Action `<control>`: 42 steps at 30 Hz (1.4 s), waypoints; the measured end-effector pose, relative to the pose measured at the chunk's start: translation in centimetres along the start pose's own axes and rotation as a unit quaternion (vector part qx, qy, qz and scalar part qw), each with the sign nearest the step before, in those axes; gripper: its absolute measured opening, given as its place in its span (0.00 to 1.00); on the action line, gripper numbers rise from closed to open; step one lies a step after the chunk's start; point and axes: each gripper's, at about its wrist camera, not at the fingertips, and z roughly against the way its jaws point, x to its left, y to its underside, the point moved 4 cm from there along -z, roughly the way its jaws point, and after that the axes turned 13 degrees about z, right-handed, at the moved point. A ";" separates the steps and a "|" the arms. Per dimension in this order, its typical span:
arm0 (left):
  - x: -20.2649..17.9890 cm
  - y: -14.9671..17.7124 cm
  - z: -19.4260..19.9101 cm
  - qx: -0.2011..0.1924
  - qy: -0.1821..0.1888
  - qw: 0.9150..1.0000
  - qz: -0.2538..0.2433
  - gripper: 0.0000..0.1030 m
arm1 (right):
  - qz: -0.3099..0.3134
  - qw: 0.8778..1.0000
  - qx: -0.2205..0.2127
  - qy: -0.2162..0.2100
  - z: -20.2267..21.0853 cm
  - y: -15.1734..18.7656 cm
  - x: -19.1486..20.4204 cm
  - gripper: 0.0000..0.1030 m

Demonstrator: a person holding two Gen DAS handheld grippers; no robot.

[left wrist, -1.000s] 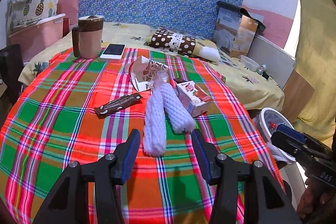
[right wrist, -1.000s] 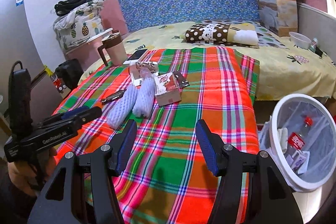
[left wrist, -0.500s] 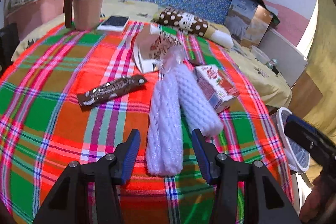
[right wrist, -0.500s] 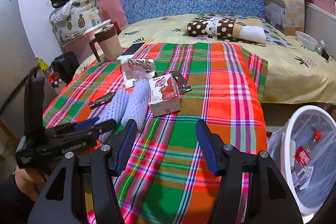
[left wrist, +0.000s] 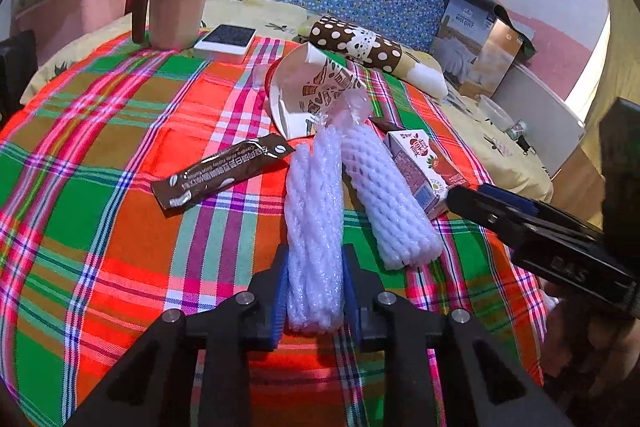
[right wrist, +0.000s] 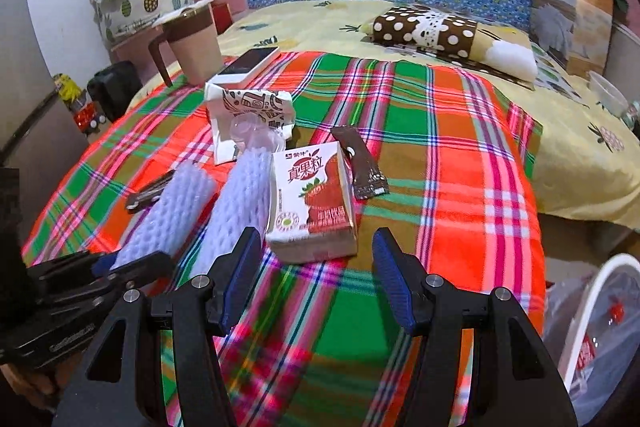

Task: Collect trash
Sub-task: 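Grasp a white foam net with left gripper while right gripper grasps strawberry milk carton, then carry foam net and strawberry carton over the bin and open both grippers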

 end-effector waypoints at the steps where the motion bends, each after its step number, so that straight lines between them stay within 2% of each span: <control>1: 0.1 -0.1 -0.2 0.002 0.002 1.000 0.002 0.24 | 0.002 1.000 0.002 -0.001 -0.2 -0.1 0.0 0.58; 11: 0.0 -0.1 -0.5 0.008 0.013 1.000 -0.001 0.24 | 0.020 0.999 0.025 0.005 -1.8 -0.2 0.4 0.57; 22: -1.0 -0.1 0.6 -0.010 0.013 1.000 -0.015 0.24 | -0.003 1.000 -0.010 0.008 0.6 0.3 0.1 0.54; 35: -3.2 1.6 4.2 -0.028 0.024 0.999 -0.036 0.23 | -0.051 0.997 -0.051 0.013 5.1 2.6 -0.6 0.54; 42: -5.0 2.9 5.5 -0.028 0.035 0.998 -0.053 0.24 | -0.071 0.996 -0.057 0.016 6.3 4.2 -1.0 0.54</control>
